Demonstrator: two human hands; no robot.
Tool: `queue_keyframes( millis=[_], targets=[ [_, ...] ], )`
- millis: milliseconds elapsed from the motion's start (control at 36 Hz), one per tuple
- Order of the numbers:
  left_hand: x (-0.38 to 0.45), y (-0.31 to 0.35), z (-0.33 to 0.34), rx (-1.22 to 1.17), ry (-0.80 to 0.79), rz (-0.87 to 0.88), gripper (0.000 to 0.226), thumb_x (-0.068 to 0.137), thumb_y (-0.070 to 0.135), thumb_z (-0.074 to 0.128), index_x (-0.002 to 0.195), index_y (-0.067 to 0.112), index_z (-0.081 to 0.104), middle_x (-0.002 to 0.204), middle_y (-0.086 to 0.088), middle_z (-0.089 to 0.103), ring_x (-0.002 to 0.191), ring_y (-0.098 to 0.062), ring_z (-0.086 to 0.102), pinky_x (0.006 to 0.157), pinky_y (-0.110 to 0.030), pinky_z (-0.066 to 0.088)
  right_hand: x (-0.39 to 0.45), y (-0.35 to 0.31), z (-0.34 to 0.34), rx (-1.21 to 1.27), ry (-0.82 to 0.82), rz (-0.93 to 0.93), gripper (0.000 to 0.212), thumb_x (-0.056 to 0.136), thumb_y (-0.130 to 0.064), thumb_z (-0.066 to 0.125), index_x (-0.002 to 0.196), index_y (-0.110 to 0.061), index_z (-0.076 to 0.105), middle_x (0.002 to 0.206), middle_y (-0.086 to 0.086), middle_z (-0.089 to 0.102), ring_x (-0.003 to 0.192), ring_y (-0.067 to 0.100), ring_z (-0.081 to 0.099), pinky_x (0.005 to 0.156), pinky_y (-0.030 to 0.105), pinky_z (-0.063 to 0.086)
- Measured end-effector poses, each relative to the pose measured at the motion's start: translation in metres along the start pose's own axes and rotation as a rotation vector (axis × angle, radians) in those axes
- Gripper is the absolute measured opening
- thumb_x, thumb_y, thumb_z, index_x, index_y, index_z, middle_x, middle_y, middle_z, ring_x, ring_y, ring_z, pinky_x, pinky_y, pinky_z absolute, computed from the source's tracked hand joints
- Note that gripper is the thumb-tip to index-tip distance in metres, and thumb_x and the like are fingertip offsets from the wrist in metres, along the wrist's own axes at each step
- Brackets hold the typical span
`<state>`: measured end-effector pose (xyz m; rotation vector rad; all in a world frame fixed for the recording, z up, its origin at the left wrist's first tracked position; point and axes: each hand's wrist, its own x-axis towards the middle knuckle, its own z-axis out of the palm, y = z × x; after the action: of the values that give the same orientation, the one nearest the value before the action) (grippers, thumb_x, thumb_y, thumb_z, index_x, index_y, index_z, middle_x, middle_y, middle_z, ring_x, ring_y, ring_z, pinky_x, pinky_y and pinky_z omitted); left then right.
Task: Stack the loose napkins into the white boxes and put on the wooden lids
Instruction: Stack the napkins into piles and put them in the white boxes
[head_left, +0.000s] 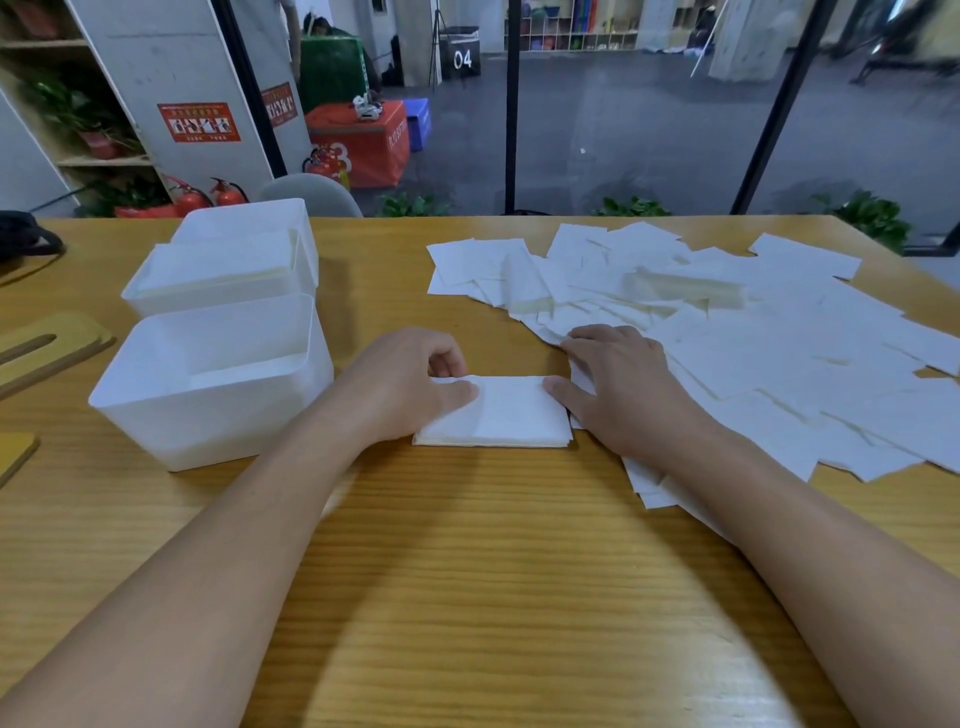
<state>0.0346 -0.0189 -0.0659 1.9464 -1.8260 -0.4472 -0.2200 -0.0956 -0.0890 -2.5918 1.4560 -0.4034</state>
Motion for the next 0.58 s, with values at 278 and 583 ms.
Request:
queue_keyframes(
  millis=[278, 583],
  targets=[
    [0.0027, -0.0042, -0.0015, -0.058, -0.04, 0.018, 0.014, 0.093, 0.043, 0.084, 0.087, 0.034, 0.075, 0.084, 0.018, 0.068, 0.073, 0.005, 0.06, 0.064, -0.022, 0.043, -0.0011, 0.0035, -0.0033, 0.186, 0.057, 0.038, 0.049, 0.103, -0.046, 0.066, 0.138, -0.013, 0.069, 0.145, -0.001, 0.063, 0.136, 0.023, 0.054, 0.113, 0.037, 0.041],
    [0.0016, -0.0023, -0.0047, -0.077, -0.081, -0.001, 0.013, 0.09, 0.042, 0.086, 0.088, 0.034, 0.077, 0.086, 0.017, 0.071, 0.076, 0.001, 0.062, 0.068, -0.022, 0.045, 0.0066, -0.0005, 0.0027, 0.067, -0.023, 0.005, 0.055, 0.103, -0.063, 0.054, 0.149, -0.033, 0.061, 0.171, -0.003, 0.035, 0.155, 0.031, 0.028, 0.123, 0.051, 0.025]
  ],
)
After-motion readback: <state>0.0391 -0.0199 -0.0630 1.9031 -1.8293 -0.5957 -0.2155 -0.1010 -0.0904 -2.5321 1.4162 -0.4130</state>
